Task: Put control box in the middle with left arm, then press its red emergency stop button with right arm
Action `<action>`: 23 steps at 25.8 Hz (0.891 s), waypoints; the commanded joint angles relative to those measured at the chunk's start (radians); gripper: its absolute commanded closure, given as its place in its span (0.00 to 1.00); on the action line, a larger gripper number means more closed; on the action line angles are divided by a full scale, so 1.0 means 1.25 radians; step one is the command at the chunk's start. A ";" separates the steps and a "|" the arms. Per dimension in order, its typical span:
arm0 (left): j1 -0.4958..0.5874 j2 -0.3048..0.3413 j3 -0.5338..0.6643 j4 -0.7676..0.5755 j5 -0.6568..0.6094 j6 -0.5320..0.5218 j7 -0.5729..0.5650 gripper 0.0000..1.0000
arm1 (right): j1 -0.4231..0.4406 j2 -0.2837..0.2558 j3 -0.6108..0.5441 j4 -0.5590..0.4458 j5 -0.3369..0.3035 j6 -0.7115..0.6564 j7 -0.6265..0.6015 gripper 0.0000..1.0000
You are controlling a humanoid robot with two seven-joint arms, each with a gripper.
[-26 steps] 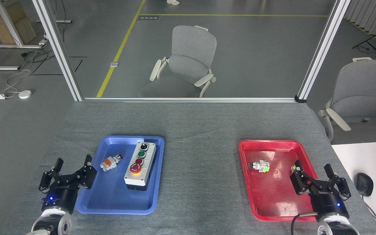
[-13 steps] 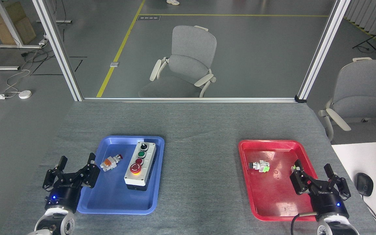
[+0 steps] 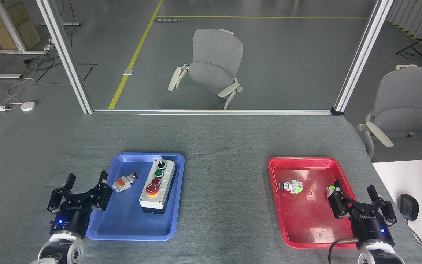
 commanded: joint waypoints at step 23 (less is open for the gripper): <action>0.005 0.001 -0.004 -0.007 -0.004 -0.001 0.000 0.01 | 0.000 -0.007 -0.001 0.000 0.000 -0.026 0.000 0.01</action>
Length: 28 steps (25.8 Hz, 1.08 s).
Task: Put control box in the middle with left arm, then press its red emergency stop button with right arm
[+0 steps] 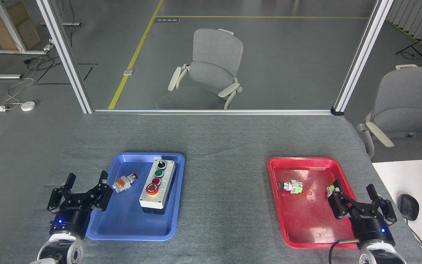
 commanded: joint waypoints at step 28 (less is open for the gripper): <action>0.016 -0.009 -0.001 -0.009 0.003 0.000 -0.002 0.01 | -0.002 0.001 -0.001 0.015 -0.006 -0.020 0.002 0.01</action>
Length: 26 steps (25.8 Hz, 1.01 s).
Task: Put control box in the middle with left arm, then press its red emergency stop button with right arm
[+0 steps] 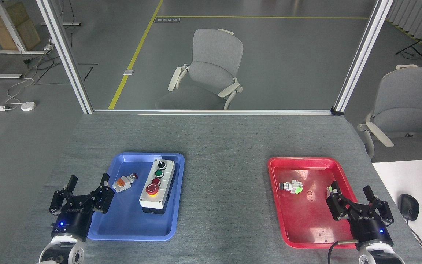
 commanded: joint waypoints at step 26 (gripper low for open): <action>0.007 -0.004 -0.001 -0.016 0.003 0.001 -0.005 0.01 | 0.001 -0.002 0.001 -0.001 0.001 -0.010 -0.003 0.01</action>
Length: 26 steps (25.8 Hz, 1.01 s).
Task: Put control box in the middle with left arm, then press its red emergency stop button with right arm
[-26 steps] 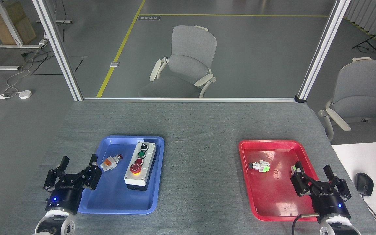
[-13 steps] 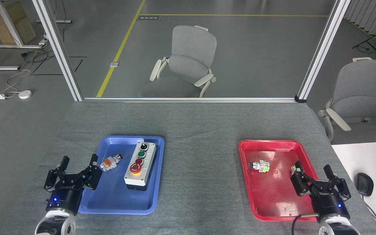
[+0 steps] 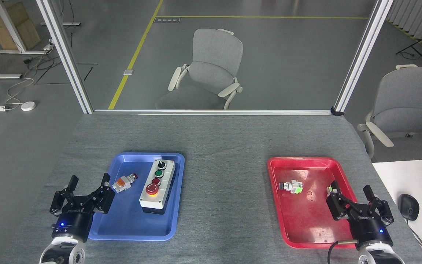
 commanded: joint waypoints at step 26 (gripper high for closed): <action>0.009 0.012 -0.002 -0.007 0.000 -0.036 -0.007 0.01 | 0.004 0.007 -0.016 -0.001 0.001 -0.006 0.001 0.01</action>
